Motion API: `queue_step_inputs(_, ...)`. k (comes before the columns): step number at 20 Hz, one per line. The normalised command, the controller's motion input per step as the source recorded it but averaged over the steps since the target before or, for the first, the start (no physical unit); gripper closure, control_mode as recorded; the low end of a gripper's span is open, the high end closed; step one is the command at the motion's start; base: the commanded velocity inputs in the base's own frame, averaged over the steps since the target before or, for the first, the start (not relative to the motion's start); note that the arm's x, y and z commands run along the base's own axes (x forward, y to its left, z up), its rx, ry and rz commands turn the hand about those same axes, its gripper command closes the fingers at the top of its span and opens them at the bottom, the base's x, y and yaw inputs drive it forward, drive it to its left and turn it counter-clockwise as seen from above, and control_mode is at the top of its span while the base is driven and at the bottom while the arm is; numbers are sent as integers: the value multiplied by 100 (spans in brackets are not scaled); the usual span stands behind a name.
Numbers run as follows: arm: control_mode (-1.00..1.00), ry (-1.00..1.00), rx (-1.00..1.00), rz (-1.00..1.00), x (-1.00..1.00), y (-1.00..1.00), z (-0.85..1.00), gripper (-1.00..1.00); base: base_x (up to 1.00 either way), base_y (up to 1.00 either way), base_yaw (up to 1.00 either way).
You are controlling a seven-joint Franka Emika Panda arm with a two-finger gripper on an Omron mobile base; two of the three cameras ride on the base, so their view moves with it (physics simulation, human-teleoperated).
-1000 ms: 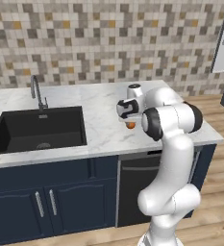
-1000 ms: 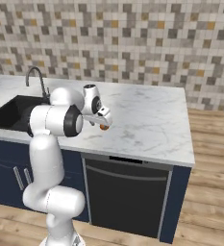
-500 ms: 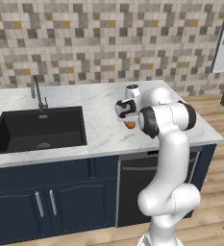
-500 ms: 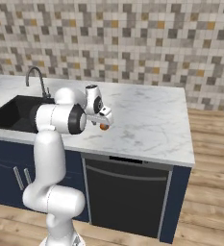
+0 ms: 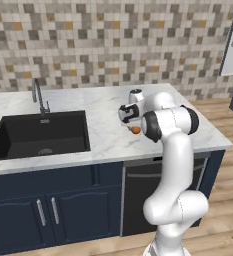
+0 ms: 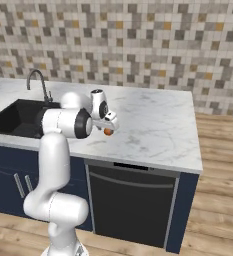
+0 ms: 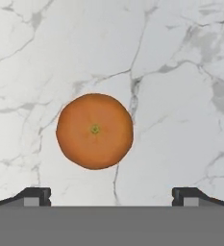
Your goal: Place the liquor and beer on the top shelf of the fridge to keep them out of children's reach, and place the tangerine on lower shelves for easy access.
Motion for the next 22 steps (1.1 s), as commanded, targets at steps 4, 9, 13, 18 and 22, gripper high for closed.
queue_step_inputs(4, -100, 0, 0, 0, 21, 0, -16, -100, 0, 0, 0)
queue_step_inputs(9, -100, 0, 0, 0, 21, 0, -17, -100, 0, 0, 0)
queue_step_inputs(13, -100, 0, 0, 0, 22, 0, -17, -100, 0, 0, 0)
queue_step_inputs(18, -100, 0, 0, 0, 24, 0, -13, -100, 0, 0, 0)
queue_step_inputs(22, -100, 0, 0, 0, 21, 0, -12, -100, 0, 0, 0)
